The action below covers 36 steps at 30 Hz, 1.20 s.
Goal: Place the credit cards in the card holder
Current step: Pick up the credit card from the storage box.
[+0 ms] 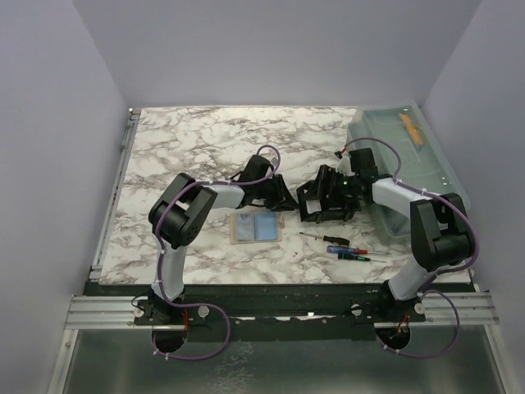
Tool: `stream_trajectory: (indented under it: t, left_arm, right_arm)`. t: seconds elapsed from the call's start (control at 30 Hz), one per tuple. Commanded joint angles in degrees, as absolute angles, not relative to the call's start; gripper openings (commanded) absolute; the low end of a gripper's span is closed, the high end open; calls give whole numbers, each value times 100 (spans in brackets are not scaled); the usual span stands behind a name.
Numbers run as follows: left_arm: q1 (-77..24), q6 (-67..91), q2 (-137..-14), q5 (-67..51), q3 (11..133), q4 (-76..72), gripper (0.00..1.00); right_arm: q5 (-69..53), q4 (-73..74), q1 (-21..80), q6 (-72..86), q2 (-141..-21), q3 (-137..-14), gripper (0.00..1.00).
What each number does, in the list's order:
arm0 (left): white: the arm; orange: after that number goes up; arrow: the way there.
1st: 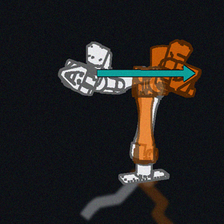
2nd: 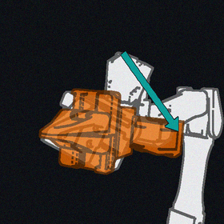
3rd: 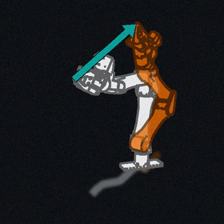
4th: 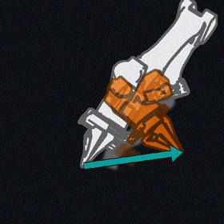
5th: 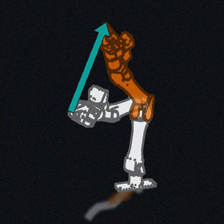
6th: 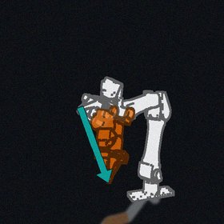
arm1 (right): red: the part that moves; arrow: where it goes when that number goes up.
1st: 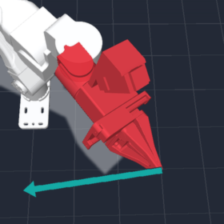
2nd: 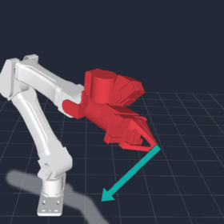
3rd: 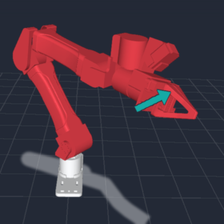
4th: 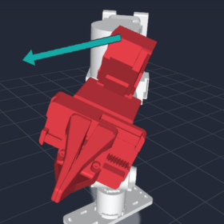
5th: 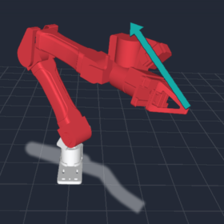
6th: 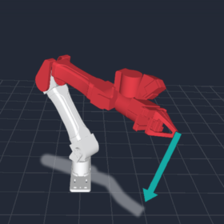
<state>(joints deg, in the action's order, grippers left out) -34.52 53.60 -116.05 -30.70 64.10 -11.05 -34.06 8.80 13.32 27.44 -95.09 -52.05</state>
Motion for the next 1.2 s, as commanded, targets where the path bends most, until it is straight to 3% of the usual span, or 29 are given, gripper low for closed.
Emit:
stream_trajectory:
  t: [0.0, 0.47, 0.93, 1.17]
  left_arm:
    - [-3498, 5336, -11694, -3172, 6566, -1289, 31]
    - [-3496, 5308, -11689, -3190, 6574, -1288, 31]
    - [-3507, 5310, -11698, -3182, 6583, -1283, 31]
    - [-3509, 5312, -11689, -3164, 6568, -1283, 31]
  right_arm:
    - [-3963, 662, 1354, 2855, -9359, -5130, 81]
    - [-3795, 773, 1354, 2927, -9017, -5036, 51]
    - [-3558, 813, 1358, 2757, -9326, -5096, 29]
    - [-3503, 783, 1362, 2818, -9186, -5071, 9]
